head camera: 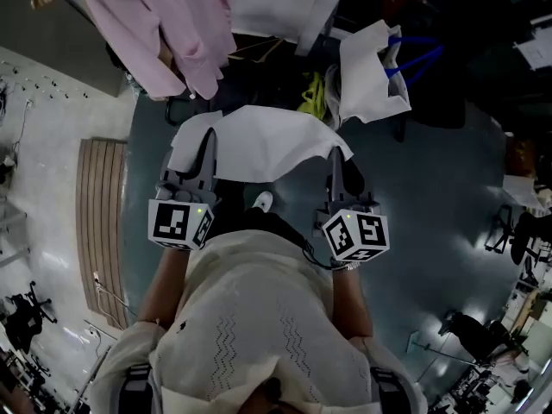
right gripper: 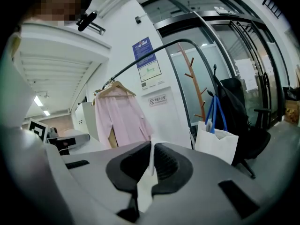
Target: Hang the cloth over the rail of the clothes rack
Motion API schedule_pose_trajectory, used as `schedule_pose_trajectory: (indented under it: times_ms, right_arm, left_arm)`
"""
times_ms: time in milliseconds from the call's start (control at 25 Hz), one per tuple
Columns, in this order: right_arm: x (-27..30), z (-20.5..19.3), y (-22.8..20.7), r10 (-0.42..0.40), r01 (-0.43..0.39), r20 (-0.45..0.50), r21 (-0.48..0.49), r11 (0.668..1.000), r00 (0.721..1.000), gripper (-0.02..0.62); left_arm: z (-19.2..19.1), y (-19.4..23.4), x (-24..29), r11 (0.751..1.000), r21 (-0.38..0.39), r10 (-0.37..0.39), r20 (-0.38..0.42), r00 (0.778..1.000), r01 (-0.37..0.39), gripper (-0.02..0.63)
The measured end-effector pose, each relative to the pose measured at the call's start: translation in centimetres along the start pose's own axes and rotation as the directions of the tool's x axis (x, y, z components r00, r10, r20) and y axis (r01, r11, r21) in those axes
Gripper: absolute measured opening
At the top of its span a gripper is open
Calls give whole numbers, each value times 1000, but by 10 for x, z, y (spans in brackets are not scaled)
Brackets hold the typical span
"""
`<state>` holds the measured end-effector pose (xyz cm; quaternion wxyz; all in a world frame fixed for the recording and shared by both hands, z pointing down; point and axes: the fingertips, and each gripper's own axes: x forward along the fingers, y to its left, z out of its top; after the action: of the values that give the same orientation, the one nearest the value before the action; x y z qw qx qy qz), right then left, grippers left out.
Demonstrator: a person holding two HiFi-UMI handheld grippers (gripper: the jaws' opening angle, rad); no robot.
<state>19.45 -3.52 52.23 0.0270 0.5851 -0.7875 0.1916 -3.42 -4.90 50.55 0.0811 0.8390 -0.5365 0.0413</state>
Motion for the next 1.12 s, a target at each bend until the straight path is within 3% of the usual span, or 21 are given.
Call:
schedule_pose_trajectory:
  times_ms: [280,520,760,880,1120]
  right_arm:
    - [67,33,-39,-124,124,25,-12,992,992,20]
    - [135,99,-57,-186,185,103,20,983,977,20]
    - [163,166,-50,-129,117,228,63,991,965,20]
    - [165,205,-43,-102,105,240,1,994,965,20]
    - [164,318,-34,15,46,336,-175,983,942,20]
  left_arm:
    - [14,44,91,997,-2,-81,13,997,81,14]
    - [71,92,173,986,33,-164,90,982,162,14]
    - [127,120,210,969,93,-243,180,953,229,14]
    - [175,121,212,958,153,-274,254,928,241,14]
    - [285,108,218,945,301,-238,378,895,124,14]
